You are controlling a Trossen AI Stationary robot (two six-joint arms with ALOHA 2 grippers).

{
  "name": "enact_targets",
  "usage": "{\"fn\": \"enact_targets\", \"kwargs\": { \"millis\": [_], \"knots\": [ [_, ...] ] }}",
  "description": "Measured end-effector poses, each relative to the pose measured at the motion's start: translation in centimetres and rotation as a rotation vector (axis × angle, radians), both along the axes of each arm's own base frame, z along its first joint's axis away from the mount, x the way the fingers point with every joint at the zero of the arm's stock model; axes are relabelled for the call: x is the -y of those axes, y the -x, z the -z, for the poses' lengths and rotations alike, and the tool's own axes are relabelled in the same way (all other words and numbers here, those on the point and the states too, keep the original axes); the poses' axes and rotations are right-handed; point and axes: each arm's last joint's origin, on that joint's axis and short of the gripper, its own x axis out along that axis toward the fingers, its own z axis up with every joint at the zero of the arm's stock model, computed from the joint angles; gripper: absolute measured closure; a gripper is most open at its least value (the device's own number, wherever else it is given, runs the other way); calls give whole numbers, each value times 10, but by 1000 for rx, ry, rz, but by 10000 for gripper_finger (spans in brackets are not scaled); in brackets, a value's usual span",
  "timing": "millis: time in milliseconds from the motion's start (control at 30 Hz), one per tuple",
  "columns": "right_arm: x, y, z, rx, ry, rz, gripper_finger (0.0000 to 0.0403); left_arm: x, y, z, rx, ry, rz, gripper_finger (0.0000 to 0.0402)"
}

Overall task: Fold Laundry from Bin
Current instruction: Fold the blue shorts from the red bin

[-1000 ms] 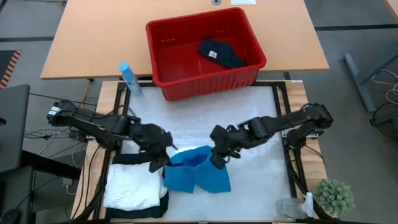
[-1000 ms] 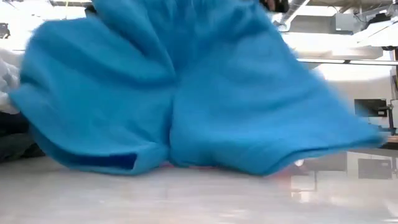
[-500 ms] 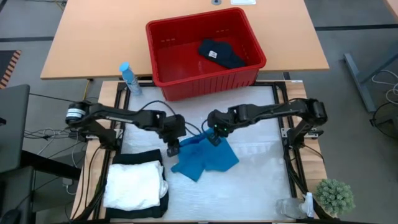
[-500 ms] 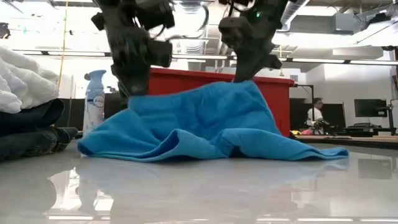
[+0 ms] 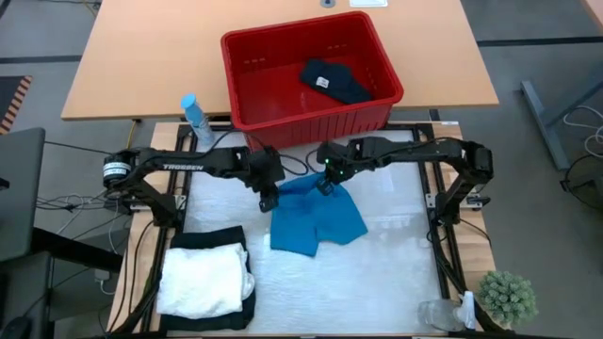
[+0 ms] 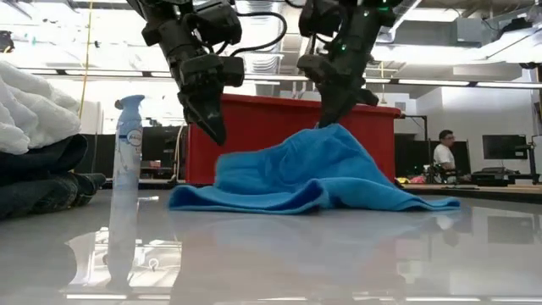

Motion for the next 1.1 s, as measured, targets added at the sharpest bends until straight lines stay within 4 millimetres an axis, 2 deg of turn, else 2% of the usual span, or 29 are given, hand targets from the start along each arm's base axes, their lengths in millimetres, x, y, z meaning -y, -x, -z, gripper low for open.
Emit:
{"fn": "enact_targets", "kwargs": {
  "millis": [133,233,333,467,600,700,867,1000,1100],
  "knots": [
    [17,4,0,1,10,40,379,-7,1,0,-10,-44,-54,208],
    [30,6,1,2,15,75,380,-8,0,-1,13,-20,-90,190],
    [42,5,3,22,22,106,379,4,-9,-3,106,16,-37,189],
    [58,2,14,18,23,140,378,27,-24,3,218,-30,31,200],
    [70,-2,32,-27,18,150,343,41,-35,8,303,-91,54,218],
    [76,-3,39,-69,37,98,309,48,-39,25,246,-75,64,231],
    [90,8,36,-129,107,106,263,51,-47,53,164,-36,36,245],
    [102,18,37,-168,107,101,242,52,-52,74,112,5,-17,250],
    [99,21,38,-215,77,13,236,53,-54,86,81,48,-49,250]
  ]
}}
